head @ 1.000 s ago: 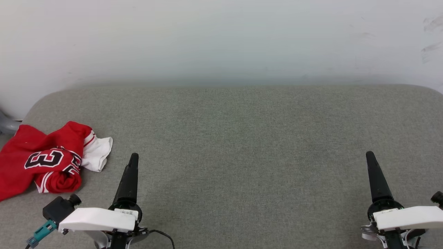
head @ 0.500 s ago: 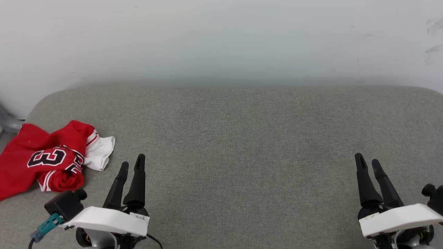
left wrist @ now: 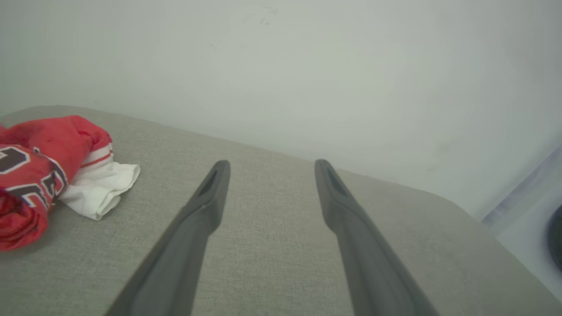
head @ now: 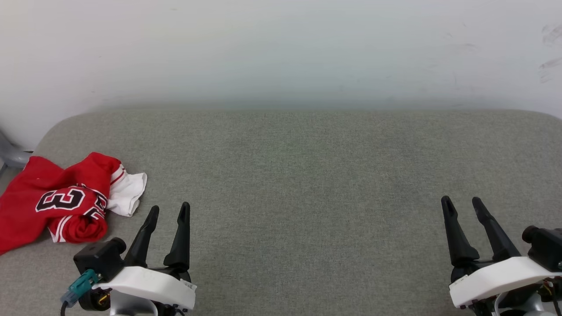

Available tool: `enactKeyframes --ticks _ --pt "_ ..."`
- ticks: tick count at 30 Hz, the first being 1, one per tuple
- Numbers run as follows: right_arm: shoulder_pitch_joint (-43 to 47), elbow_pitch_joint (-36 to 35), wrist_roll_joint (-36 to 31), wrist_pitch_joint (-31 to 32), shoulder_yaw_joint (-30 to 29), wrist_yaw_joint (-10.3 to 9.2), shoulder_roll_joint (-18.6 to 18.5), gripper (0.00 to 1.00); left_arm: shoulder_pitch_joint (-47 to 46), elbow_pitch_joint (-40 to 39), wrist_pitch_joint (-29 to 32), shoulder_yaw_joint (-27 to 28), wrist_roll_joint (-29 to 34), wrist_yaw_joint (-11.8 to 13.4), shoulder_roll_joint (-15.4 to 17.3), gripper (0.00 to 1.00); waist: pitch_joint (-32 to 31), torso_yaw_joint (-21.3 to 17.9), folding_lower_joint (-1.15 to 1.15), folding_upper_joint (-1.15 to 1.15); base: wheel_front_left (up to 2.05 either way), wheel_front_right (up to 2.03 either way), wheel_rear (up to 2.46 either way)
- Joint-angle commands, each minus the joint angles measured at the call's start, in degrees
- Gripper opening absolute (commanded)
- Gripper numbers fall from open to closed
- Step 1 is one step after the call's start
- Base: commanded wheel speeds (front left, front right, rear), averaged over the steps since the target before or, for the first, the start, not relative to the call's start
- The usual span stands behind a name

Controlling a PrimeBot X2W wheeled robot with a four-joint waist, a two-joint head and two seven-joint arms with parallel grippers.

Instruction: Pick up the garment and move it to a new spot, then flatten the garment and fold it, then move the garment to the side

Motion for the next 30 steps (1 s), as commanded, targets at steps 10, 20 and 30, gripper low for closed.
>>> enactKeyframes --ticks 10,20,30 --pt "0.4 -2.7 -9.2 1.1 -0.3 0.0 -0.6 1.0 0.5 -0.4 -2.0 -1.7 7.3 2.6 2.1 1.0 0.1 0.3 0.0 0.0 0.0 0.0 0.0" --pt "1.3 -4.2 -14.7 1.8 -1.6 0.0 0.0 1.0 1.1 0.1 -3.3 -2.1 10.9 3.1 2.4 1.0 0.0 0.7 0.0 0.0 0.0 0.0 0.0" --pt "2.5 -5.7 -17.4 1.1 -3.2 0.0 0.3 1.0 1.5 0.7 -4.5 -1.3 13.8 1.5 1.3 1.0 -0.1 0.9 0.0 0.0 0.0 0.0 0.0"
